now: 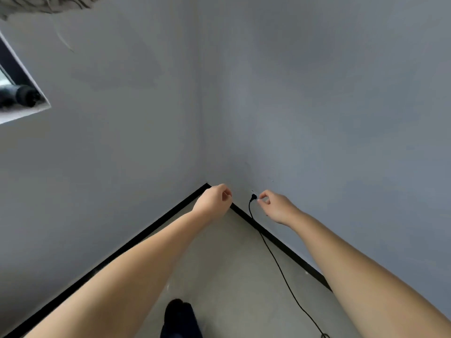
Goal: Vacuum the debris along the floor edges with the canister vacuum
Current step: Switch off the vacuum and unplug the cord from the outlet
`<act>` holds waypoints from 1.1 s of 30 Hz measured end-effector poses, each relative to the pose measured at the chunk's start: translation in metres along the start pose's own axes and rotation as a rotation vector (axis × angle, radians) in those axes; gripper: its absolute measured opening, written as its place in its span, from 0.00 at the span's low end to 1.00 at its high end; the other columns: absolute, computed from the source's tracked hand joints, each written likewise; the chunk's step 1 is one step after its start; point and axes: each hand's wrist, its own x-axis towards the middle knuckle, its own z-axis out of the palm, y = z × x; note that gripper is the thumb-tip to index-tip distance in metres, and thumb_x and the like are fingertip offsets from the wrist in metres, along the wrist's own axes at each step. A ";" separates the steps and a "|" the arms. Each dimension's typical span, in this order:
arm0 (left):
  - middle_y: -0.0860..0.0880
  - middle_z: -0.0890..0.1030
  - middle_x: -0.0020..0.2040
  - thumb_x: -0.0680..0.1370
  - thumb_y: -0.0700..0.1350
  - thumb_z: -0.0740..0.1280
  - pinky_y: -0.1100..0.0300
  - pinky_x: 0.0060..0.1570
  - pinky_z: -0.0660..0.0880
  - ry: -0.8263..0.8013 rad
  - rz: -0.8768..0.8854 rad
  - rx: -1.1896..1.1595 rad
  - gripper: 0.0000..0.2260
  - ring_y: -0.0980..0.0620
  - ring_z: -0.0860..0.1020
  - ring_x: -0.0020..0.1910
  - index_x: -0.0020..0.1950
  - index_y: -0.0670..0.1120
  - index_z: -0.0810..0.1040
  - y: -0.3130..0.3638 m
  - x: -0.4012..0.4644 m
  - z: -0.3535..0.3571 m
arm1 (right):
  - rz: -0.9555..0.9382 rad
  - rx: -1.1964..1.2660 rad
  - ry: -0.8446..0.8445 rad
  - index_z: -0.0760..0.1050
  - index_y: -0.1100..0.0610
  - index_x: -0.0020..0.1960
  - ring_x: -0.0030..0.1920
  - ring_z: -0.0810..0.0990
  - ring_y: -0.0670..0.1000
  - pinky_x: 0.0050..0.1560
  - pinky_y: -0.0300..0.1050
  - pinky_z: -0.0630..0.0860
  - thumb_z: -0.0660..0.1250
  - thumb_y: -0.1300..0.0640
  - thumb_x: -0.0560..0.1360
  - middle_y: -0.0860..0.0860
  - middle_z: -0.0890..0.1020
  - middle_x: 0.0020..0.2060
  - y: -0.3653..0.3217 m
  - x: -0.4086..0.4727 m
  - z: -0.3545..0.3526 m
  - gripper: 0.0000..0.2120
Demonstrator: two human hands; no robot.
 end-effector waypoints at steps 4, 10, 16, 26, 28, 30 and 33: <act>0.52 0.74 0.44 0.77 0.42 0.59 0.58 0.44 0.72 -0.112 0.130 0.076 0.09 0.51 0.73 0.42 0.53 0.45 0.77 -0.019 0.081 -0.029 | 0.094 0.135 0.070 0.70 0.56 0.63 0.52 0.77 0.53 0.49 0.44 0.72 0.55 0.50 0.81 0.53 0.77 0.55 -0.023 0.057 0.002 0.15; 0.51 0.75 0.45 0.78 0.42 0.59 0.56 0.48 0.74 -0.278 0.225 0.152 0.10 0.50 0.74 0.44 0.56 0.43 0.76 -0.030 0.182 -0.038 | 0.291 0.283 0.103 0.70 0.55 0.62 0.51 0.77 0.53 0.47 0.42 0.71 0.54 0.49 0.81 0.52 0.77 0.54 -0.022 0.108 0.022 0.15; 0.51 0.74 0.44 0.79 0.43 0.58 0.61 0.43 0.70 -0.467 0.265 0.217 0.10 0.51 0.73 0.44 0.56 0.45 0.75 -0.033 0.266 0.007 | 0.454 0.378 0.121 0.70 0.54 0.59 0.50 0.78 0.53 0.40 0.41 0.71 0.54 0.51 0.80 0.55 0.78 0.57 0.017 0.162 0.024 0.12; 0.49 0.78 0.53 0.79 0.41 0.58 0.58 0.54 0.71 -0.517 0.434 0.297 0.11 0.49 0.75 0.55 0.59 0.44 0.74 -0.104 0.421 0.114 | 0.600 0.403 0.067 0.71 0.56 0.60 0.49 0.80 0.54 0.44 0.43 0.71 0.53 0.51 0.80 0.55 0.79 0.54 0.090 0.335 0.081 0.14; 0.48 0.76 0.59 0.79 0.41 0.57 0.59 0.56 0.68 -0.515 0.574 0.405 0.13 0.49 0.73 0.59 0.62 0.44 0.73 -0.132 0.447 0.153 | 0.670 0.424 0.089 0.71 0.57 0.61 0.51 0.78 0.54 0.47 0.44 0.70 0.54 0.52 0.80 0.54 0.77 0.56 0.117 0.367 0.117 0.15; 0.47 0.75 0.62 0.78 0.40 0.60 0.58 0.59 0.68 -0.470 0.786 0.526 0.16 0.47 0.72 0.61 0.66 0.44 0.71 -0.157 0.471 0.190 | 0.722 0.456 0.132 0.71 0.59 0.60 0.51 0.76 0.53 0.46 0.42 0.69 0.55 0.53 0.80 0.53 0.76 0.55 0.145 0.400 0.154 0.14; 0.41 0.80 0.57 0.64 0.35 0.73 0.47 0.57 0.76 -0.234 1.246 0.562 0.23 0.41 0.80 0.57 0.60 0.39 0.79 -0.190 0.507 0.245 | 0.789 0.505 0.243 0.69 0.61 0.61 0.52 0.74 0.56 0.51 0.44 0.69 0.54 0.53 0.81 0.54 0.77 0.50 0.183 0.450 0.206 0.15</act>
